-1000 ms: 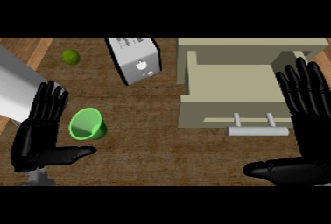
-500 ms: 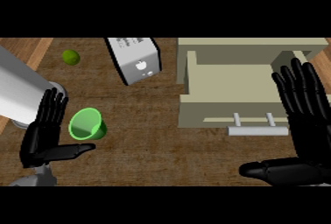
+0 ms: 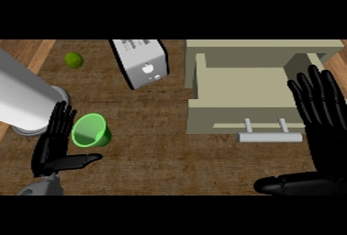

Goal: Pick up the cup, place it into the drawer and close the drawer

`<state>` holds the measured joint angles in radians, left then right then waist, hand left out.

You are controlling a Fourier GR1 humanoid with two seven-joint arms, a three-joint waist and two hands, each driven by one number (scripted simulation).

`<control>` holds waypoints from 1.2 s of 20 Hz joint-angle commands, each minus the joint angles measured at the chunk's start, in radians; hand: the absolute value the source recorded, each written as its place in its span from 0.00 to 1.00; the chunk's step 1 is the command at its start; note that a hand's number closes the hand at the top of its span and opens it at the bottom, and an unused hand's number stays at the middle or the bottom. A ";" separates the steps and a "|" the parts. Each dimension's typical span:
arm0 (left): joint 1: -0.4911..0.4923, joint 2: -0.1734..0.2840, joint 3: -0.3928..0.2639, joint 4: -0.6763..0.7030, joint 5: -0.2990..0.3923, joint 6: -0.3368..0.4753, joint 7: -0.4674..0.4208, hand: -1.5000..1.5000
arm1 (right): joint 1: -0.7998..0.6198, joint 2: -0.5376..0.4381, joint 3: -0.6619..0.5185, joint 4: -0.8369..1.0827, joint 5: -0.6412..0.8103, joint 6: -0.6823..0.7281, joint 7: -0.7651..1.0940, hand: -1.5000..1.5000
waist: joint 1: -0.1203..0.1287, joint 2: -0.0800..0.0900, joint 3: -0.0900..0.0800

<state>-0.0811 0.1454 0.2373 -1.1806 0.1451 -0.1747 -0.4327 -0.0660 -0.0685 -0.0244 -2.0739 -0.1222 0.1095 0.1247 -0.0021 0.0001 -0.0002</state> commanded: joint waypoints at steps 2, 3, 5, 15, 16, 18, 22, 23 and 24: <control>-0.064 0.002 0.002 0.190 -0.039 0.013 -0.121 0.00 | 0.020 0.012 0.017 0.011 0.016 0.010 -0.040 0.00 | -0.001 0.000 0.000; -0.100 0.010 0.021 0.260 -0.029 0.004 -0.152 0.00 | 0.054 0.016 0.019 0.011 0.018 0.013 -0.047 0.00 | -0.003 0.001 0.000; -0.041 0.051 0.033 0.139 0.014 -0.032 -0.088 0.00 | -0.011 -0.017 -0.034 0.039 -0.025 0.030 -0.018 0.00 | 0.002 0.000 0.000; -0.223 0.060 0.050 0.578 -0.040 -0.002 -0.325 0.00 | -0.057 0.017 0.020 0.076 0.027 -0.009 -0.003 0.00 | -0.003 0.002 0.000; -0.253 0.092 0.074 0.658 -0.034 -0.028 -0.373 0.00 | -0.089 -0.034 -0.042 0.039 -0.039 0.027 0.035 0.00 | -0.005 0.002 -0.001; -0.223 0.092 0.064 0.712 -0.054 -0.051 -0.448 0.00 | 0.003 0.004 0.010 0.011 0.005 0.015 0.009 0.00 | -0.008 0.003 -0.001; -0.320 0.153 0.078 0.763 -0.034 -0.085 -0.405 0.00 | -0.035 -0.036 -0.062 0.061 -0.048 0.050 -0.017 0.00 | -0.008 0.003 -0.001; -0.313 0.120 0.054 0.763 -0.052 -0.059 -0.418 0.00 | -0.043 0.003 0.024 -0.056 0.001 -0.012 0.095 0.00 | -0.007 0.002 -0.001; -0.271 0.102 0.049 0.779 -0.060 -0.062 -0.487 0.00 | 0.020 -0.027 -0.033 -0.055 -0.066 0.052 0.038 0.00 | -0.008 0.002 -0.001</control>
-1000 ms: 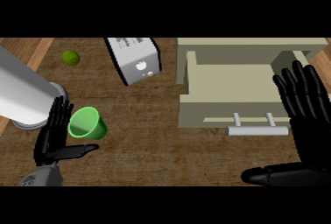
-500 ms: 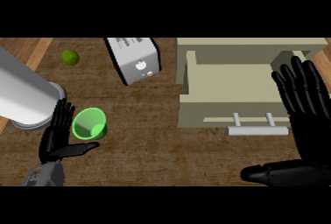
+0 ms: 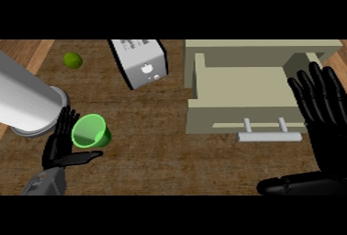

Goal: Pick up the cup, place it into the drawer and close the drawer

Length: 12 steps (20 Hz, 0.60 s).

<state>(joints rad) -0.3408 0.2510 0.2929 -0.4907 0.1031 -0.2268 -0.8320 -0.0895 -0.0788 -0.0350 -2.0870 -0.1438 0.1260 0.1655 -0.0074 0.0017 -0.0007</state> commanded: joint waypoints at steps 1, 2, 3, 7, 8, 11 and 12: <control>-0.066 -0.002 -0.007 0.096 -0.012 -0.001 -0.045 0.00 | -0.065 0.006 0.009 0.025 0.017 -0.029 0.035 0.00 | 0.001 0.000 0.000; -0.017 0.001 -0.006 0.108 -0.011 -0.035 -0.109 0.00 | 0.008 0.016 0.011 0.048 0.019 0.007 -0.059 0.00 | 0.001 0.000 0.000; -0.054 0.003 0.003 0.149 -0.007 -0.040 -0.122 0.00 | -0.007 0.015 0.019 -0.022 0.009 -0.018 0.026 0.00 | -0.001 0.000 0.000; -0.097 -0.021 0.010 0.196 0.002 -0.025 -0.130 0.00 | 0.047 0.011 0.033 -0.058 0.007 0.011 0.010 0.00 | -0.006 0.001 -0.001; -0.101 -0.033 0.005 0.164 0.012 -0.021 -0.099 0.00 | -0.021 0.010 -0.011 0.030 -0.008 -0.003 -0.020 0.00 | -0.001 0.001 0.000; -0.083 0.007 0.019 0.116 0.050 -0.080 -0.040 0.00 | -0.048 -0.004 -0.021 0.087 -0.007 0.017 -0.043 0.00 | 0.007 -0.001 0.001; -0.116 -0.028 0.018 0.197 0.031 -0.034 -0.101 0.00 | 0.015 0.015 0.027 -0.007 0.019 -0.002 0.009 0.00 | -0.003 0.001 0.000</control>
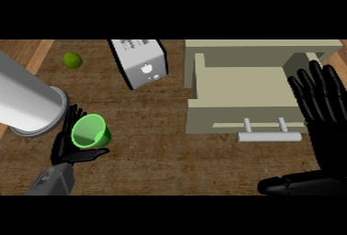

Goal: Pick up the cup, place it into the drawer and close the drawer

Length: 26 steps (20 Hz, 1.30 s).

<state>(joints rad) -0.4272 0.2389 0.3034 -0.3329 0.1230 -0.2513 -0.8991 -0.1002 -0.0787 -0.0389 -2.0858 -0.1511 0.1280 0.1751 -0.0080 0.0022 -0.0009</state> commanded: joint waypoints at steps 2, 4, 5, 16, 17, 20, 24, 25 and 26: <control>-0.011 -0.034 -0.007 0.074 -0.008 -0.032 -0.083 0.00 | 0.059 0.009 0.019 -0.016 -0.004 0.024 -0.031 0.00 | -0.007 0.002 -0.001; -0.071 0.001 0.012 0.066 0.021 -0.084 -0.007 0.00 | -0.017 0.000 -0.005 0.007 -0.011 0.001 0.003 0.00 | -0.004 0.002 -0.001; -0.029 0.031 0.016 0.099 0.019 -0.145 -0.056 0.00 | -0.001 -0.021 -0.031 -0.003 -0.036 0.022 0.004 0.00 | -0.007 0.003 -0.001; 0.006 0.001 -0.003 0.058 0.035 -0.304 -0.113 1.00 | 0.034 -0.025 -0.045 -0.071 -0.071 0.021 0.042 0.00 | -0.015 0.002 -0.002; -0.049 -0.015 -0.005 0.050 0.032 -0.258 -0.099 1.00 | -0.067 0.003 0.002 0.074 0.035 -0.021 0.002 0.00 | -0.003 0.007 -0.002; -0.024 -0.020 -0.016 0.037 0.012 -0.201 -0.155 1.00 | 0.015 -0.009 -0.001 -0.061 -0.015 -0.003 0.056 0.00 | -0.011 0.002 -0.001; -0.075 -0.025 0.010 0.042 0.025 -0.131 -0.187 1.00 | -0.029 0.001 -0.008 -0.012 0.001 -0.017 0.025 0.00 | -0.015 0.007 -0.002; -0.012 -0.070 -0.012 -0.037 0.019 -0.087 -0.209 1.00 | 0.012 -0.020 -0.038 -0.017 -0.029 0.016 0.002 0.00 | 0.002 -0.002 0.000; -0.025 -0.088 -0.005 -0.026 0.023 -0.047 -0.206 1.00 | 0.010 -0.006 -0.007 -0.010 0.006 0.001 0.008 0.00 | 0.000 0.000 0.000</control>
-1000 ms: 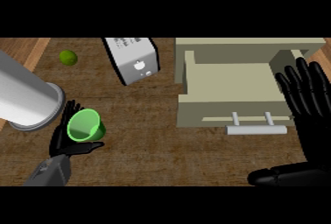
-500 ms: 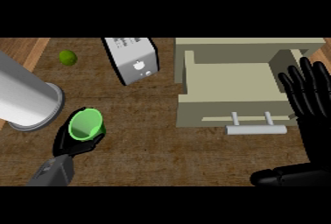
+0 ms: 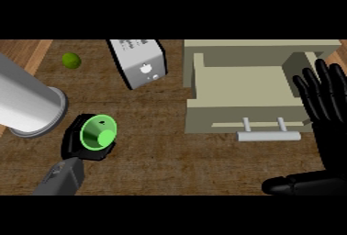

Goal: Pick up the cup, place it into the drawer and close the drawer

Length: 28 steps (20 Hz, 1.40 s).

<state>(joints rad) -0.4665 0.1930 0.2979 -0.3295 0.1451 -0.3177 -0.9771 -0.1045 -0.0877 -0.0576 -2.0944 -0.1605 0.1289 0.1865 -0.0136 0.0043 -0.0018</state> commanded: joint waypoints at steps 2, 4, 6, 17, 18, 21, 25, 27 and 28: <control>0.039 -0.049 0.002 -0.057 0.005 0.033 -0.150 1.00 | -0.069 -0.039 -0.056 0.048 -0.032 0.006 0.021 0.00 | 0.012 -0.002 0.001; 0.079 -0.049 0.009 -0.090 0.025 0.038 -0.126 1.00 | -0.021 -0.038 -0.041 -0.027 -0.040 0.014 0.045 0.00 | 0.012 -0.005 0.001; 0.114 -0.077 -0.011 -0.151 0.022 0.037 -0.134 1.00 | 0.010 -0.003 -0.011 0.010 -0.001 0.007 -0.013 0.00 | 0.018 -0.007 0.002; 0.087 -0.132 -0.142 -0.597 0.047 0.068 0.200 1.00 | -0.003 -0.023 -0.046 0.046 -0.026 0.014 0.002 0.00 | 0.028 -0.011 0.004; 0.133 -0.138 -0.164 -0.667 0.048 0.061 0.221 1.00 | 0.028 -0.006 -0.026 -0.001 -0.003 0.006 -0.016 0.00 | 0.026 -0.011 0.003; 0.160 -0.171 -0.199 -0.854 0.077 0.105 0.365 1.00 | 0.000 -0.020 -0.043 0.021 -0.011 0.003 0.008 0.00 | 0.026 -0.010 0.003; 0.093 -0.178 -0.210 -1.014 0.142 0.163 0.554 1.00 | 0.044 -0.010 -0.027 -0.007 -0.030 0.019 0.008 0.00 | 0.020 -0.009 0.003; 0.073 -0.192 -0.245 -1.016 0.136 0.232 0.560 1.00 | 0.031 0.024 0.025 0.002 0.045 -0.016 -0.010 0.00 | 0.014 -0.006 0.002; 0.083 -0.192 -0.243 -1.115 0.151 0.248 0.643 1.00 | -0.007 -0.039 -0.067 0.001 -0.054 0.019 0.039 0.00 | 0.018 -0.007 0.002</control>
<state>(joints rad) -0.3643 0.0152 0.0777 -1.2973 0.2694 -0.1398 -0.4690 -0.0729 -0.0941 -0.0774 -2.1032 -0.1698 0.1361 0.1954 0.0060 -0.0044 0.0008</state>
